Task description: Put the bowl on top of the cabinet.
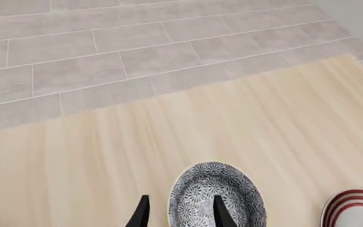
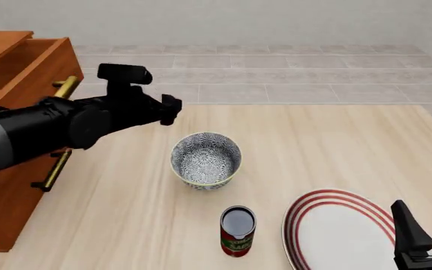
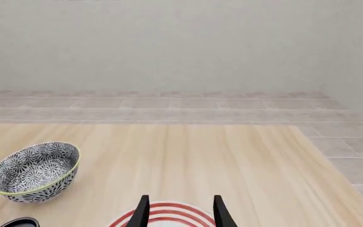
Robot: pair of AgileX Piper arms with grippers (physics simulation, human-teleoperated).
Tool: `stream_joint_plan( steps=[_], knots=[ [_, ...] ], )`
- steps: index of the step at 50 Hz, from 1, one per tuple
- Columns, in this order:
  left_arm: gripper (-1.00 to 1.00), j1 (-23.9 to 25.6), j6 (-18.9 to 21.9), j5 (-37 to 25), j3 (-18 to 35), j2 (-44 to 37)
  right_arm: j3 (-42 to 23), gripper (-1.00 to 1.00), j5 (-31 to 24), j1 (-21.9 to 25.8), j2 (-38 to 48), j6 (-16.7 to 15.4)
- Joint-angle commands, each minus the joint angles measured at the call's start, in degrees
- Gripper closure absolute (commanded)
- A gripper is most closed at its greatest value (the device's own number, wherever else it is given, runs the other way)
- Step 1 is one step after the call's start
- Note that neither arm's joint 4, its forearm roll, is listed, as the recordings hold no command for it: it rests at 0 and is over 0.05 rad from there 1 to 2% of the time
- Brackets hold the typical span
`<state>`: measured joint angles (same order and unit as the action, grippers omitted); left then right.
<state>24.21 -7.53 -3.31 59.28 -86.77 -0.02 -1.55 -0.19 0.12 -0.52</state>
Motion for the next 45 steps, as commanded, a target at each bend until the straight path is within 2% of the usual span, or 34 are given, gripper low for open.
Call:
stream_joint_plan(
  steps=[1,12,20,45],
  knots=[
    [-1.00,-1.2,-0.4,0.4,2.4,-7.5,0.0,-1.00,0.2,0.1,-0.1,-0.1],
    [-1.00,-0.2,-0.8,4.5,-0.5,-11.3,0.0,-1.00,0.4,0.1,-0.1,0.0],
    [-1.00,0.4,0.2,6.9,-1.2,-15.6,0.0,-1.00,0.4,0.1,-0.1,0.3],
    [-1.00,1.8,-0.7,12.2,-3.4,-21.8,0.0,-1.00,0.2,0.4,-0.1,0.6]
  ],
)
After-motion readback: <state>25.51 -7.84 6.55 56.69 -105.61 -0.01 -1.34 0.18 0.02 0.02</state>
